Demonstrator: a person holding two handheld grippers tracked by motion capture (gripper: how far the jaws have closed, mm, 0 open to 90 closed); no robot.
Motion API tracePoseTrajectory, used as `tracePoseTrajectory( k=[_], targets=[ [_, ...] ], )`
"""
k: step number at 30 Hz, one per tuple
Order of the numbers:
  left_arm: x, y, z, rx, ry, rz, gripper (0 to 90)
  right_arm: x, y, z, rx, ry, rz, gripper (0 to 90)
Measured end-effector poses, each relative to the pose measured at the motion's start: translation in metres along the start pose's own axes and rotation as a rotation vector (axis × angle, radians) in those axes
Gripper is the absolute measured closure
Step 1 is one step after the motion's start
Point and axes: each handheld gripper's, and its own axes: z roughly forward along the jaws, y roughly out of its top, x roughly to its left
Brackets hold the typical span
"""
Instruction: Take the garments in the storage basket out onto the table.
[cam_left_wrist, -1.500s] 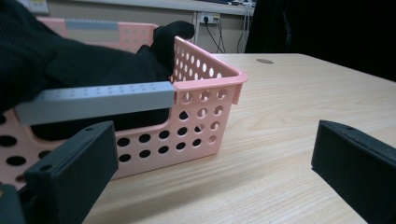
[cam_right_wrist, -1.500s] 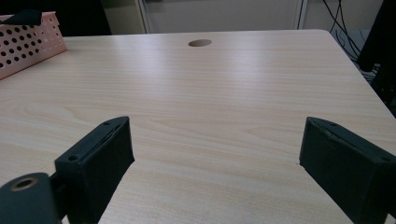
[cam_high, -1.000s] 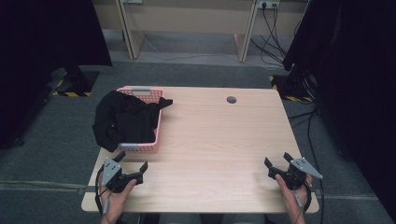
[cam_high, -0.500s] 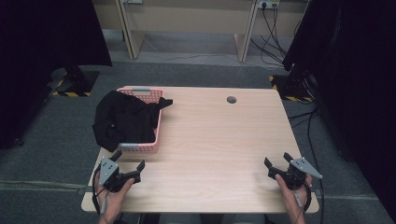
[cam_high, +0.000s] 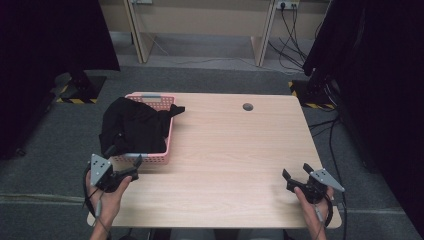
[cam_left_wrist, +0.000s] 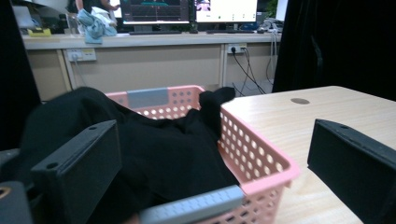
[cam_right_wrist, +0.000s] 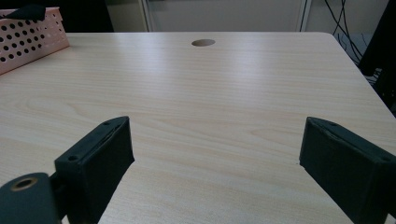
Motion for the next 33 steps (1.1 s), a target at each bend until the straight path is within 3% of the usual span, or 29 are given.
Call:
tracePoseTrajectory(
  k=[6, 14, 18, 33],
  targets=[
    [0.009, 0.011, 0.007, -0.009, 0.017, 0.007, 1.9, 0.000, 0.000, 0.000, -0.001, 0.001, 0.001, 9.8],
    [0.029, 0.014, 0.025, 0.022, 0.055, 0.003, 1.8, 0.000, 0.000, 0.000, -0.003, 0.003, -0.001, 9.8],
    [0.039, 0.014, 0.034, 0.046, 0.073, -0.002, 1.8, 0.000, 0.000, 0.000, -0.004, 0.003, -0.002, 9.8],
    [0.060, 0.015, 0.062, 0.129, 0.112, -0.007, 2.0, 0.000, 0.000, 0.000, -0.008, 0.006, -0.005, 9.8]
  ],
)
